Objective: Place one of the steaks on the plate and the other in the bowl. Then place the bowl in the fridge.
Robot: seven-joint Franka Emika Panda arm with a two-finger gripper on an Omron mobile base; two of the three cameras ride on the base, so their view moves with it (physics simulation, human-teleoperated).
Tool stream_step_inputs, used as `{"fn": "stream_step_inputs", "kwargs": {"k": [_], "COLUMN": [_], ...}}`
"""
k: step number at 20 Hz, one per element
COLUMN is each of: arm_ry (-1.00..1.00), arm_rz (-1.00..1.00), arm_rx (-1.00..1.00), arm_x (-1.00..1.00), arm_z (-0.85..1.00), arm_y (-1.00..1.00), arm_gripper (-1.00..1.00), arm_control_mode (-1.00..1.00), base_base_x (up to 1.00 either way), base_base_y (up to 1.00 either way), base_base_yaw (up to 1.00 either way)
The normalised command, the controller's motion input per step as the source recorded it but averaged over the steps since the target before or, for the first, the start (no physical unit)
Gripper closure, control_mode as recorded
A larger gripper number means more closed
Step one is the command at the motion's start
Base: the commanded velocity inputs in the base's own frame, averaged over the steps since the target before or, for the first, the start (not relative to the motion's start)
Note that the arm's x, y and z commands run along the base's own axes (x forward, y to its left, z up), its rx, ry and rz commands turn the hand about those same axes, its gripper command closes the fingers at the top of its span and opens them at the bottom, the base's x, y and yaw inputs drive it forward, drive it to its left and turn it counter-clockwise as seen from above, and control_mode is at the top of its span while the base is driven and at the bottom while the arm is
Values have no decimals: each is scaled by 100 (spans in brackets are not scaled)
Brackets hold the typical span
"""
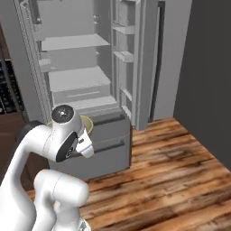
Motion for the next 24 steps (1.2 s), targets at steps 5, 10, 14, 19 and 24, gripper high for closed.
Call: {"fn": "stream_step_inputs", "kwargs": {"k": [5, 10, 14, 19, 24], "arm_ry": [0, 0, 0, 0, 0], "arm_rz": [0, 0, 0, 0, 0], "arm_rx": [0, 0, 0, 0, 0], "arm_x": [0, 0, 0, 0, 0], "arm_z": [0, 0, 0, 0, 0], "arm_y": [0, 0, 0, 0, 0], "arm_gripper": [100, 100, 100, 100, 100], "arm_control_mode": [100, 100, 100, 100, 100], "base_base_x": [90, 65, 44, 85, 51], "base_base_y": [-32, -28, -2, -17, -1], "base_base_yaw": [33, 7, 14, 27, 29]}}
